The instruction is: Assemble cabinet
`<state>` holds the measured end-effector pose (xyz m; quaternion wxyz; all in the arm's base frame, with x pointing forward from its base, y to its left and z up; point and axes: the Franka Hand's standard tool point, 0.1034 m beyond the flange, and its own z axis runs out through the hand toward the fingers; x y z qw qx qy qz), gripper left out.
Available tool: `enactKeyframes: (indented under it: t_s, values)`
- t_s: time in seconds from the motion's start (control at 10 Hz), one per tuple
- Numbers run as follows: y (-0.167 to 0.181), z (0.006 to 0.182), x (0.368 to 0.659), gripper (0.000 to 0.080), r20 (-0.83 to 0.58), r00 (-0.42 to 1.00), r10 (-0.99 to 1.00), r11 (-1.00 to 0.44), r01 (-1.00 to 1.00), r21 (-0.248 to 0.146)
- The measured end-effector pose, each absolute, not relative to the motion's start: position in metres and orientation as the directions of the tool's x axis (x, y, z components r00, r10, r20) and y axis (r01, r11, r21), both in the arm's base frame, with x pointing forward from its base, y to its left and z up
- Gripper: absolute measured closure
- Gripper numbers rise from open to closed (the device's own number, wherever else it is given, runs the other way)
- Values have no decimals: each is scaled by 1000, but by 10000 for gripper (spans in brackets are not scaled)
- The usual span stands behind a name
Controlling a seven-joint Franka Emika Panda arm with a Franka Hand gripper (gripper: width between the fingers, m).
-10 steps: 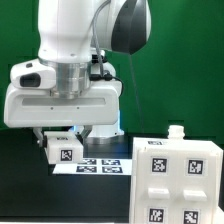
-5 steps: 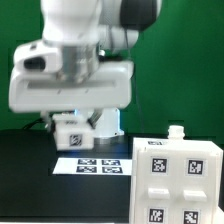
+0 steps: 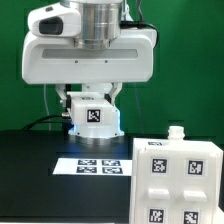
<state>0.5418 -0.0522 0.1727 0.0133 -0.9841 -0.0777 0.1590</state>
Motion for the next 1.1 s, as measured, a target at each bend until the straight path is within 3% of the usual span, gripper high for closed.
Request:
enactKeyframes:
  t_s: [0.4, 0.8, 1.1]
  values:
    - [15, 191, 571, 243, -301, 952, 55, -998, 55, -7]
    - [21, 189, 571, 243, -301, 952, 62, -998, 64, -2]
    - [54, 203, 607, 243, -233, 972, -15, -1000, -11, 19]
